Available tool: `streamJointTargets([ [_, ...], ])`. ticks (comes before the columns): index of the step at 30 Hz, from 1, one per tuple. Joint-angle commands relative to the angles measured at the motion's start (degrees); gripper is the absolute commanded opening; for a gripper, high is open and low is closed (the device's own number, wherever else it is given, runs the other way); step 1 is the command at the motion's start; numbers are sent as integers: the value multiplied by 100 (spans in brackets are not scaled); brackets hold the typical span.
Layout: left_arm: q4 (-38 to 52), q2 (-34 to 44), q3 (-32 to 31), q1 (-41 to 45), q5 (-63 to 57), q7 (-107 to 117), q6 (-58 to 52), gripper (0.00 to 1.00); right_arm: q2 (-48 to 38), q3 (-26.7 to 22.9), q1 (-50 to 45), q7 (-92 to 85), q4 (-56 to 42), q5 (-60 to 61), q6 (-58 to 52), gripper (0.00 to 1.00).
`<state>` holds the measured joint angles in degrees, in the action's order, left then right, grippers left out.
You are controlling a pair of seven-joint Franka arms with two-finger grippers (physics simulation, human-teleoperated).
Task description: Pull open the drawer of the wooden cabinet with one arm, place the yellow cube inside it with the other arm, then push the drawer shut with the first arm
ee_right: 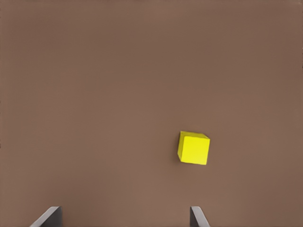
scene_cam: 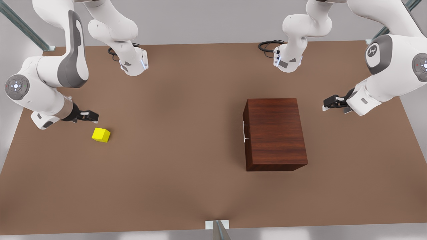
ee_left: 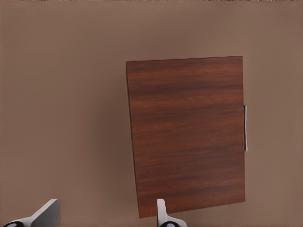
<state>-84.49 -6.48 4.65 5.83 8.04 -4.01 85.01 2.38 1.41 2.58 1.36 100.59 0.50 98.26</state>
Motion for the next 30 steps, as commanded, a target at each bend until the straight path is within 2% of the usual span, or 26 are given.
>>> streamJointTargets([
  [1,3,-2,1,-3,13,-240,104,100,8,0,58,93,-13,2,414,100],
  [3,55,-2,-17,164,-92,-196,104,100,8,0,58,93,-13,2,414,100],
  [4,73,-46,-17,840,-689,32,104,100,8,0,58,102,-13,2,422,100],
  [6,143,-265,-17,1805,-804,1478,112,100,43,0,58,102,-13,2,422,100],
  [8,748,-889,-17,2747,-1129,2685,112,100,52,0,58,102,-22,-6,422,100],
  [10,1241,-1390,-8,3248,-1129,3369,156,100,60,0,58,102,-31,2,422,100],
  [14,1426,-2181,-8,4048,-1138,3810,762,100,87,0,58,102,-39,-6,422,100],
  [15,1426,-2453,-8,4294,-1638,4345,921,100,96,0,58,102,-39,-6,422,100],
  [19,1796,-3245,1,4312,-1674,5921,1404,100,96,0,58,102,-39,-6,422,100],
  [22,1655,-3307,36,4277,-1815,5842,1352,100,113,0,58,102,-39,-6,422,100],
  [24,1242,-3307,36,4304,-1797,5886,1466,100,113,0,58,102,-39,-6,422,100],
  [30,1365,-3509,89,4163,-1938,6035,1466,100,131,0,50,102,-39,-6,414,100],
])
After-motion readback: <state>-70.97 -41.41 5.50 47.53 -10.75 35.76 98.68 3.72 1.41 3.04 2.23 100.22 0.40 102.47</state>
